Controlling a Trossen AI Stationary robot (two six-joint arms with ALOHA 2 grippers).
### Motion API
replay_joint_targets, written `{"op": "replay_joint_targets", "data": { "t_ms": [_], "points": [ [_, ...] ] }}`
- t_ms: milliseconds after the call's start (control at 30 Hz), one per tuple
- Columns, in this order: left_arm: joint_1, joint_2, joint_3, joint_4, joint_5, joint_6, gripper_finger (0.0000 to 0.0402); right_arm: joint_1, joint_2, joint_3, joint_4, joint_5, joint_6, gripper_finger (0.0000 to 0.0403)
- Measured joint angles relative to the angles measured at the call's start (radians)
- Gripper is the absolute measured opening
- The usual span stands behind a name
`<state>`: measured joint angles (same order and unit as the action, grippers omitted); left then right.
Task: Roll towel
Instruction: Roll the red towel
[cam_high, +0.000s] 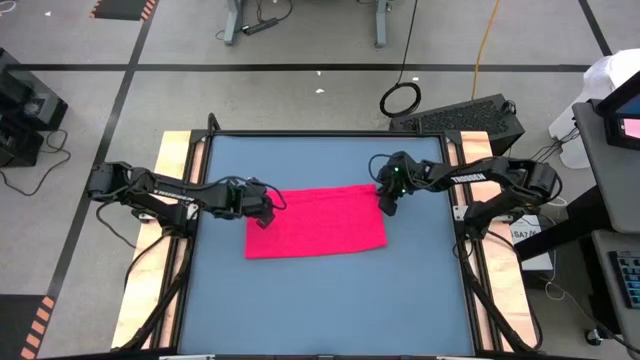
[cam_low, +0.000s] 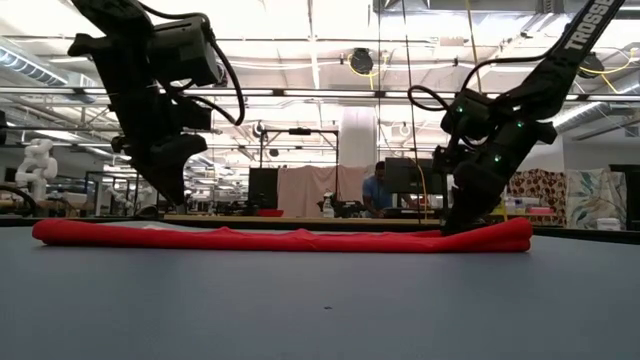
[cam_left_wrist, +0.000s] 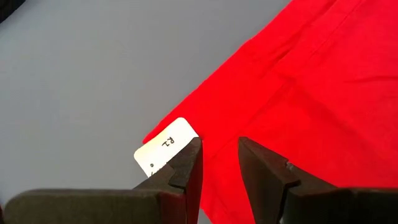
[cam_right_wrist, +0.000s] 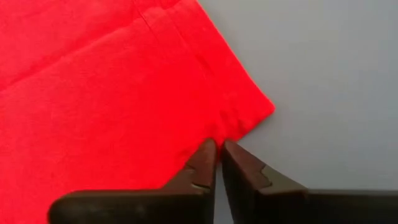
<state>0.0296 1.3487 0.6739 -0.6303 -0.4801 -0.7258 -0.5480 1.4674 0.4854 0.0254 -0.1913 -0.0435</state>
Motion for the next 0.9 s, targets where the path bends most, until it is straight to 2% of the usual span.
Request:
{"op": "replay_joint_targets", "data": {
  "t_ms": [233,400,533,700,833,900],
  "points": [
    [0.001,0.000,-0.075,0.020,-0.001,-0.043,0.0109,0.000,-0.003,0.000,-0.002,0.004,-0.005,0.0005],
    [0.002,0.000,-0.094,0.018,0.053,-0.063,0.0109,0.000,-0.034,-0.002,-0.015,0.017,-0.023,0.0002],
    [0.034,-0.015,-0.094,0.023,0.079,-0.041,0.0109,0.001,-0.070,-0.002,-0.020,0.016,-0.037,0.0001],
    [0.099,-0.071,-0.094,0.022,0.092,0.057,0.0109,0.011,-0.101,-0.002,-0.022,0.016,-0.053,0.0001],
    [0.174,-0.129,-0.094,0.033,0.178,0.178,0.0109,0.034,-0.105,-0.002,-0.011,0.012,-0.074,0.0000],
    [0.222,-0.150,-0.094,0.062,0.299,0.268,0.0109,0.045,-0.105,-0.002,-0.010,0.011,-0.080,0.0000]
  ]
}}
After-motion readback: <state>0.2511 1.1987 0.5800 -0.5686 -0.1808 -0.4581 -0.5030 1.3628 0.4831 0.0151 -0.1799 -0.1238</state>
